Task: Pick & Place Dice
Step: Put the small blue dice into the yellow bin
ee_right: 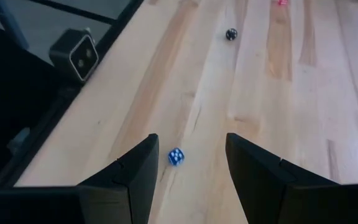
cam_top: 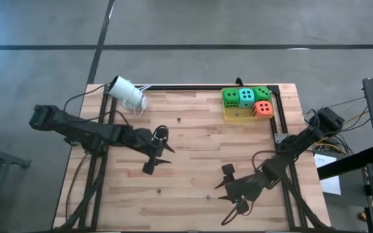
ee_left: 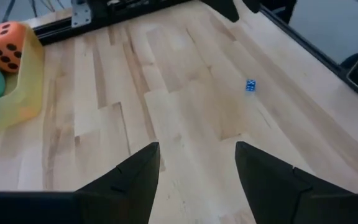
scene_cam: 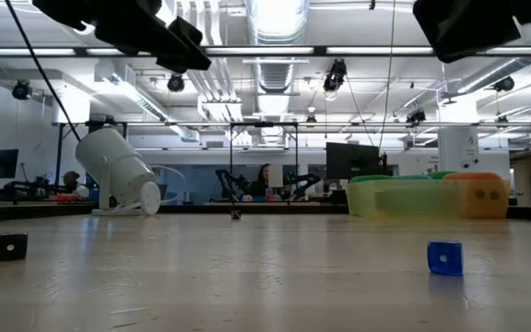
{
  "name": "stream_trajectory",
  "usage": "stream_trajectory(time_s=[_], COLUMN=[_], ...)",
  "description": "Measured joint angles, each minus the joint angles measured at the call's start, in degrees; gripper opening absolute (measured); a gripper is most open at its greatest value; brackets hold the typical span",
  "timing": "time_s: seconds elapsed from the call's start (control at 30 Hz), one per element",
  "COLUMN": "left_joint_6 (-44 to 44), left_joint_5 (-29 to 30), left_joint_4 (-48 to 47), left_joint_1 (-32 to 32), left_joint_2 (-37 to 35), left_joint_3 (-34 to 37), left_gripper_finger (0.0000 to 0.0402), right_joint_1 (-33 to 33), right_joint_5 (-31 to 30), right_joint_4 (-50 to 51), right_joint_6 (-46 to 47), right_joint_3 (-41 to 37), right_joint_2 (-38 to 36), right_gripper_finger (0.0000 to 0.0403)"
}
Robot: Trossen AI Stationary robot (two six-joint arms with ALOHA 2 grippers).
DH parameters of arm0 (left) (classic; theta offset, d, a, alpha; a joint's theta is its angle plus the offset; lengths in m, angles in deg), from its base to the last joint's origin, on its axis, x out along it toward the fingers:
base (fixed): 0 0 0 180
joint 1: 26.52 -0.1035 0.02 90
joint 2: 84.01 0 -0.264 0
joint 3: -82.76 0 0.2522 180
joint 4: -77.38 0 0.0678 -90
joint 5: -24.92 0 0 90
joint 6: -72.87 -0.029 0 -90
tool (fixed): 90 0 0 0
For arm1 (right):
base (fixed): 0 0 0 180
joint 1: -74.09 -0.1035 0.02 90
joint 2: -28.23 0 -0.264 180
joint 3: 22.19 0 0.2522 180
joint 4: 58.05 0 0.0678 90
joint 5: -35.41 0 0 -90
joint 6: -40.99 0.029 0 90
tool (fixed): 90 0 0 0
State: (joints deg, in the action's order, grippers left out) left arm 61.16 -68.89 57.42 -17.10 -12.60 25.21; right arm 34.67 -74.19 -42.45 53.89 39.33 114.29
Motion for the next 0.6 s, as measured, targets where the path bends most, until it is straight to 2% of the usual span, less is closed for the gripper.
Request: stream_trajectory(time_s=[0.13, 0.37, 0.47, 0.6], left_joint_6=[-0.06, -0.28, -0.28, -0.28], left_joint_5=[0.00, 0.00, 0.00, 0.00], left_joint_4=[0.19, 0.21, 0.21, 0.23], left_joint_1=[0.53, 0.66, 0.66, 0.66], left_joint_2=[-0.01, 0.01, 0.01, 0.01], left_joint_3=[-0.07, -0.07, -0.04, -0.04], left_gripper_finger=[0.0215, 0.0212, 0.0213, 0.0214], right_joint_1=[0.04, 0.00, 0.04, 0.04], right_joint_5=[-0.10, -0.04, 0.09, 0.13], right_joint_4=[2.58, 9.19, 14.16, 26.04], right_joint_6=[1.42, 11.42, 19.58, 33.40], right_joint_3=[3.52, 10.29, 14.14, 21.03], right_joint_2=[1.28, 4.88, 7.37, 11.56], right_gripper_finger=[0.0182, 0.0182, 0.0182, 0.0182])
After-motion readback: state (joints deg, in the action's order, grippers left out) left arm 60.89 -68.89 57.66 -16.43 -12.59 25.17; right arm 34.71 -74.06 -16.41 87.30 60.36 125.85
